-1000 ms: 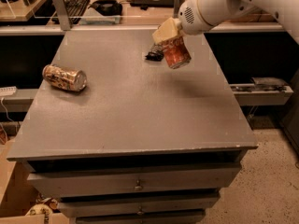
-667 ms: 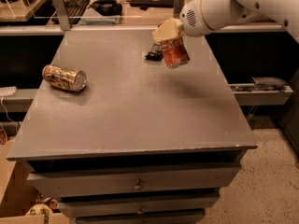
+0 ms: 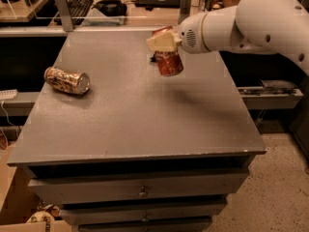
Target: Place coke can upright
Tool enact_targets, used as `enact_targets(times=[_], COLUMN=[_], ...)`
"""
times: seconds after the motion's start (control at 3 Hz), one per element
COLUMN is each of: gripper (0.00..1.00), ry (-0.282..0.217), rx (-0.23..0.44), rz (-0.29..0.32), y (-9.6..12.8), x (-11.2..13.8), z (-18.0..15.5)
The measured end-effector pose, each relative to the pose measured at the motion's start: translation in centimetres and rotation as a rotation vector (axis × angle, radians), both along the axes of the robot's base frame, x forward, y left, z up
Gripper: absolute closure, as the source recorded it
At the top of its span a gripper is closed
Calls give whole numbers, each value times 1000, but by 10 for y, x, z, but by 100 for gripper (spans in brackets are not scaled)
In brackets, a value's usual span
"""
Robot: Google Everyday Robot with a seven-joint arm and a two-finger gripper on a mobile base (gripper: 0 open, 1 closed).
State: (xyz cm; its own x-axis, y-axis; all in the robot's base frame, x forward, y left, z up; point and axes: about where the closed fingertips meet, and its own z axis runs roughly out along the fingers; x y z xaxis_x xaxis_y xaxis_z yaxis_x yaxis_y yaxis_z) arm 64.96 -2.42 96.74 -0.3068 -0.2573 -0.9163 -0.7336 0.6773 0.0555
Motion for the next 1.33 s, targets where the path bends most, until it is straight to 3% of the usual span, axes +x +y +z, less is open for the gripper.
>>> enact_targets(times=[0.33, 1.0, 1.33], gripper=[100, 97, 75], ry=[-84, -239, -259], rx=[42, 187, 259], rz=[62, 200, 211], y=[8, 10, 9], x=[-8, -19, -21], z=[-10, -37, -49])
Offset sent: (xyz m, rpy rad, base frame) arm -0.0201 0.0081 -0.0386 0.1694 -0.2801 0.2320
